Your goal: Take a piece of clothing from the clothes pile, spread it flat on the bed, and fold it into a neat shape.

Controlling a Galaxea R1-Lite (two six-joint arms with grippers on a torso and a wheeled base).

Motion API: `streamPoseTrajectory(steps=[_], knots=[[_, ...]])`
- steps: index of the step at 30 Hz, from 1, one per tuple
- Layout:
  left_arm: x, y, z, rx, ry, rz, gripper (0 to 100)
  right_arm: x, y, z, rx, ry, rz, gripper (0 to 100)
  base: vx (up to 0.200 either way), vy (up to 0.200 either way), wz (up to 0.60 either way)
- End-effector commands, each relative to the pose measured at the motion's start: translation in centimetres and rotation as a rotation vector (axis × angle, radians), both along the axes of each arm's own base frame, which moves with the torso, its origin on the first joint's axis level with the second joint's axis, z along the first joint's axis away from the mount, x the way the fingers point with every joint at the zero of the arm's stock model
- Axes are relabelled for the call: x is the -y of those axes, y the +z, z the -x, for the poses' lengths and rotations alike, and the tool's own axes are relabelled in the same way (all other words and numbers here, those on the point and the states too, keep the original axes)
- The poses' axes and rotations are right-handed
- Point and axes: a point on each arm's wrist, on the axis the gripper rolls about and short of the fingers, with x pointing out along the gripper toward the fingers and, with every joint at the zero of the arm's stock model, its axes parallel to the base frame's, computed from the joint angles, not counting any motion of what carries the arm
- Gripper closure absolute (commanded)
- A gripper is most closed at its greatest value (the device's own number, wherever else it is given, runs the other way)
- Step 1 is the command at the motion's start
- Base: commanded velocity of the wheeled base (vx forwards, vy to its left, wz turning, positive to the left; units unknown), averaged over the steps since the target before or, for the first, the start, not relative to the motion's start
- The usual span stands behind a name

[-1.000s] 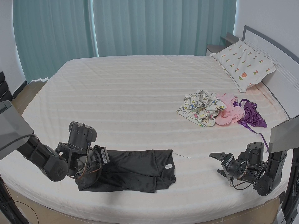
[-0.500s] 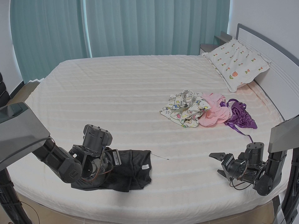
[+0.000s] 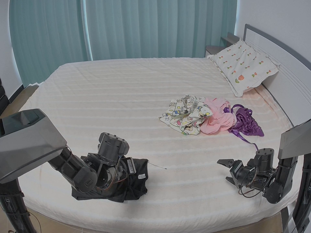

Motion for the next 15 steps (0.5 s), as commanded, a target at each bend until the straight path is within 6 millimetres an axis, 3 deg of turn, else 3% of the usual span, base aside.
streamPoseTrajectory(steps=[1, 10, 15], knots=[[0.6, -0.8, -0.8, -0.008, 0.016, 0.014, 0, 0.0, -0.1, 0.0, -0.003, -0.001, 0.001, 0, 0.0, 0.0, 0.0], [1.5, -0.4, -0.8, 0.014, 0.044, 0.042, 0, 0.1, -0.1, 0.0, -0.003, -0.003, 0.001, 0, 0.0, 0.0, 0.0], [1.3, 1.9, -0.2, 0.058, 0.051, 0.109, 0, 0.1, -0.2, 0.0, -0.009, -0.003, 0.002, 0, 0.0, 0.0, 0.0]])
